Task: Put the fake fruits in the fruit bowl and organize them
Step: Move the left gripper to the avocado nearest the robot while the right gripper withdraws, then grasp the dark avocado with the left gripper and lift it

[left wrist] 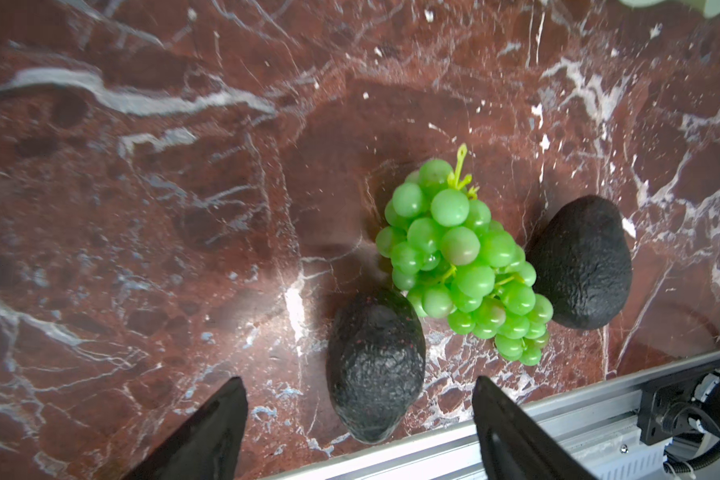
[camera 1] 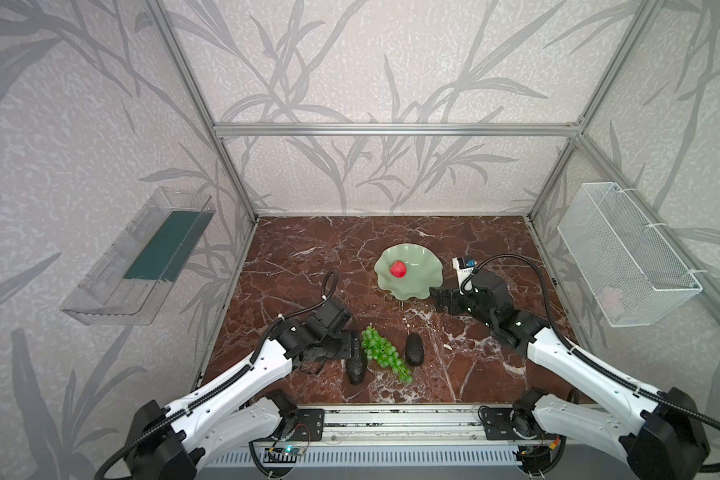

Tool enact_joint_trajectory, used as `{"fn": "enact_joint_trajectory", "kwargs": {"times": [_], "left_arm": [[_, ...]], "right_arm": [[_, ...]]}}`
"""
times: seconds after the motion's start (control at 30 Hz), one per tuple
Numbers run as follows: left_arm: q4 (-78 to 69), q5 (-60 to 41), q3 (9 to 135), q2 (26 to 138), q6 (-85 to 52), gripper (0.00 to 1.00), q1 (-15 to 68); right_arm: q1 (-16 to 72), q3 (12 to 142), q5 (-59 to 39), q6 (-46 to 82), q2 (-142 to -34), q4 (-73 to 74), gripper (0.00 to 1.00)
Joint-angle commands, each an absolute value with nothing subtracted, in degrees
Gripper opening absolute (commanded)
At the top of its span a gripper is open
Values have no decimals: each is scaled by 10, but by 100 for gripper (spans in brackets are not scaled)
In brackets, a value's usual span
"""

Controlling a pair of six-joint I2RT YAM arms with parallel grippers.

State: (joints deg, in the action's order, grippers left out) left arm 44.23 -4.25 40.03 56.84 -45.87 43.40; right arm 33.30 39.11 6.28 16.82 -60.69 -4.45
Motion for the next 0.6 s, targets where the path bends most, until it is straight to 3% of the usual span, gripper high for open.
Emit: {"fn": "enact_joint_trajectory", "kwargs": {"times": [0.0,0.37,0.57], "left_arm": [[415,-18,380,586,-507,85,473],[388,-1,361,650,-508,84,507],[368,-4,341,659,-513,79,507]], "right_arm": [[332,384,77,174,-597,-51,99],[332,382,76,177,-599,-47,99],[332,374,81,179,-594,-43,99]]}}
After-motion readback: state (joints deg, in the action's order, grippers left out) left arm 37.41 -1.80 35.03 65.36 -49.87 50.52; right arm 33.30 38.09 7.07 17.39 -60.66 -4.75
